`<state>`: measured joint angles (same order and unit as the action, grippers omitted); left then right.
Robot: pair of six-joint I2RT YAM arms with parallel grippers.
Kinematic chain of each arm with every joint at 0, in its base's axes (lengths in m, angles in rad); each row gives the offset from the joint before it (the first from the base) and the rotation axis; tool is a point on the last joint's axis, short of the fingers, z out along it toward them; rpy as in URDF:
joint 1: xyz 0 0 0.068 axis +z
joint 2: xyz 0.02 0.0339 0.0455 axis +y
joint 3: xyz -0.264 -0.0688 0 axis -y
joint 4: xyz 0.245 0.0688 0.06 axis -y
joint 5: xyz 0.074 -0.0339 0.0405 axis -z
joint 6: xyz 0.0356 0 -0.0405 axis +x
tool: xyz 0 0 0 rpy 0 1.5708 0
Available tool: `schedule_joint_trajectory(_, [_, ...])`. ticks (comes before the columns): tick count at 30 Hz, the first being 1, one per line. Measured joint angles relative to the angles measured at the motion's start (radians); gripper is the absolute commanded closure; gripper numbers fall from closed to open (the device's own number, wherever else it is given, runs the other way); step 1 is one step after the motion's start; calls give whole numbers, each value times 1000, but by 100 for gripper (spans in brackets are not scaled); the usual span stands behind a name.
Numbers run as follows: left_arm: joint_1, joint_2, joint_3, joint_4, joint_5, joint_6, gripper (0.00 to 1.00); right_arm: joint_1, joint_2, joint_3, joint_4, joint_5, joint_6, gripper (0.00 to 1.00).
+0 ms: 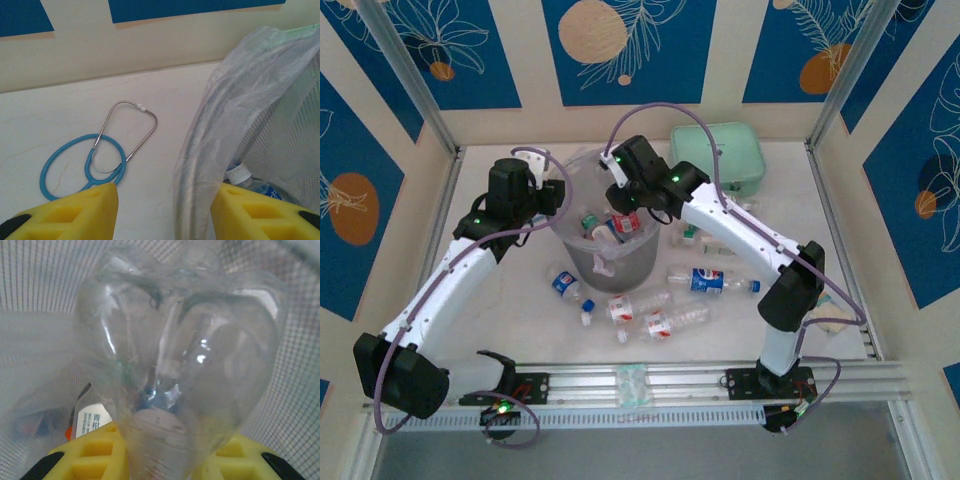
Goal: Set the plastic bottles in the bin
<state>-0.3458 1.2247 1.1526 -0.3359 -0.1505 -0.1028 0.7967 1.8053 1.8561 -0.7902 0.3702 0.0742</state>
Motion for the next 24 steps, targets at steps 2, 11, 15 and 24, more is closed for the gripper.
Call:
schedule_joint_trajectory(2, [-1,0,0,0,0,0,49,0,1,-10,-18,-1,-2,94])
schedule_joint_trajectory(11, [-4,0,0,2,-8,0,49,-4,92,-39,-21,5,0,60])
schedule_joint_trajectory(15, [-6,0,-2,5,-11,0,50,-5,97,-59,-7,-5,12,29])
schedule_joint_trajectory(24, [-10,0,-2,7,-19,6,50,-5,53,-59,31,-56,35,8])
